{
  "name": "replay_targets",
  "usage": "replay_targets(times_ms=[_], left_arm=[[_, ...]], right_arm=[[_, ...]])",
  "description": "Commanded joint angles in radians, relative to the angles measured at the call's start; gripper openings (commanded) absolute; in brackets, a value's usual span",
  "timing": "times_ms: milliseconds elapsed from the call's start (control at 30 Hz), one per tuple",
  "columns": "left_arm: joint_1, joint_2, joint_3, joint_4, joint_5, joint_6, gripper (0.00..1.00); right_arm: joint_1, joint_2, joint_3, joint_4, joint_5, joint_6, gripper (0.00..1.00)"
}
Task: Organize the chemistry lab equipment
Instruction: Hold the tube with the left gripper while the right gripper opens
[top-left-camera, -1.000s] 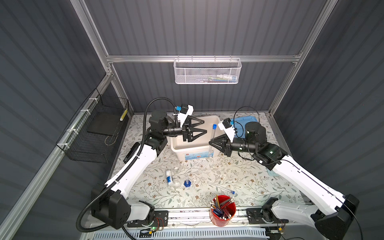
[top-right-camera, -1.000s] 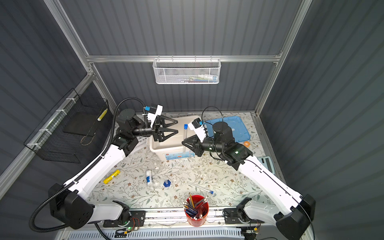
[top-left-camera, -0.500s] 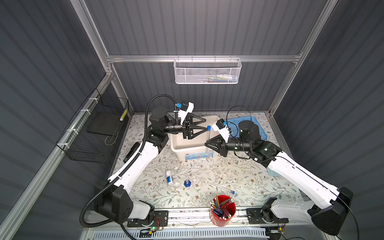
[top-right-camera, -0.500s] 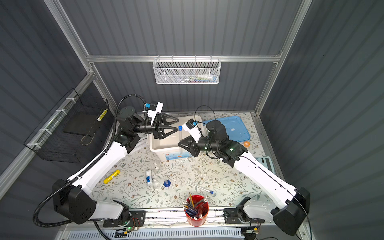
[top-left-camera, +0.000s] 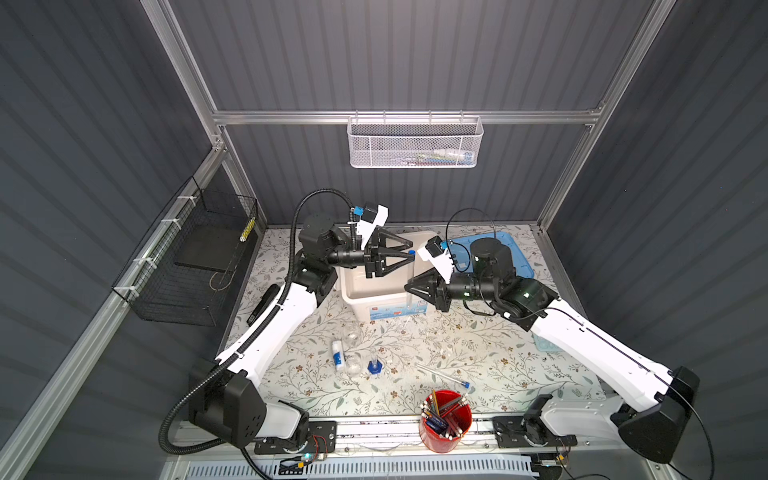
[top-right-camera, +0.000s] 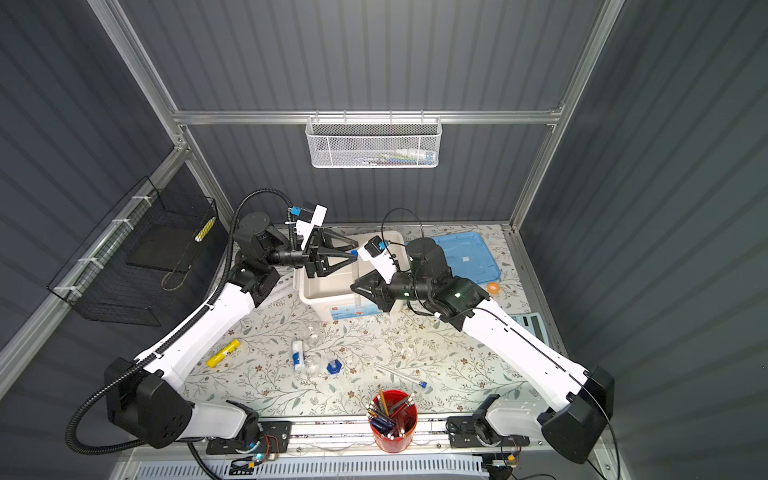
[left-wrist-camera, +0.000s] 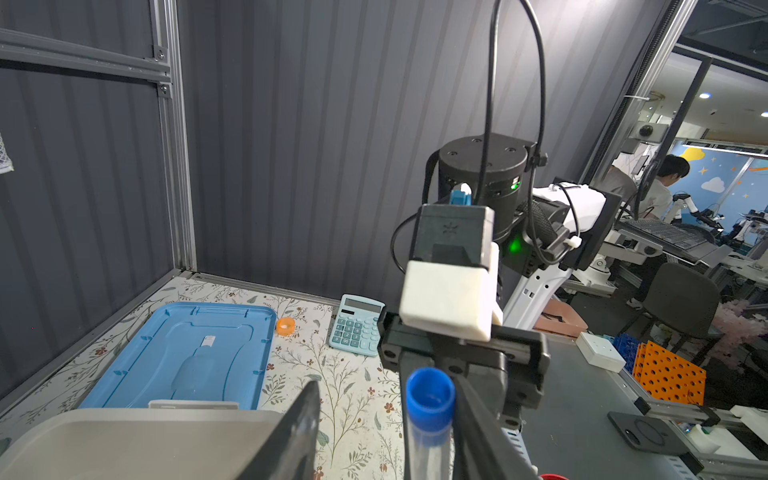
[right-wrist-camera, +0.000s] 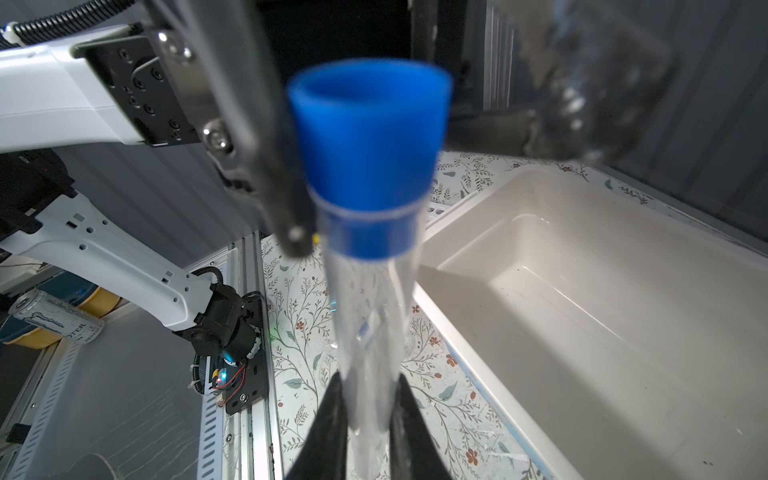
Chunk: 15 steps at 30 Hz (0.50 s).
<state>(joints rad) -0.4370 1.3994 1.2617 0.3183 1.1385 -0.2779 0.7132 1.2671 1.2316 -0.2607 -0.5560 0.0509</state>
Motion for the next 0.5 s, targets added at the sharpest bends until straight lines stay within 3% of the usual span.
replay_targets(times_ms=[0,467], left_arm=[[-0.002,-0.001,0.025,-0.016,0.026,0.005,0.47],[-0.004,0.003,0.025,-0.026,0.031,0.02,0.29]], right_arm=[[0.01,0.008,0.032,0.002,0.004,-0.016,0.1],[0.017,0.026,0.04,-0.011,0.016,-0.028,0.09]])
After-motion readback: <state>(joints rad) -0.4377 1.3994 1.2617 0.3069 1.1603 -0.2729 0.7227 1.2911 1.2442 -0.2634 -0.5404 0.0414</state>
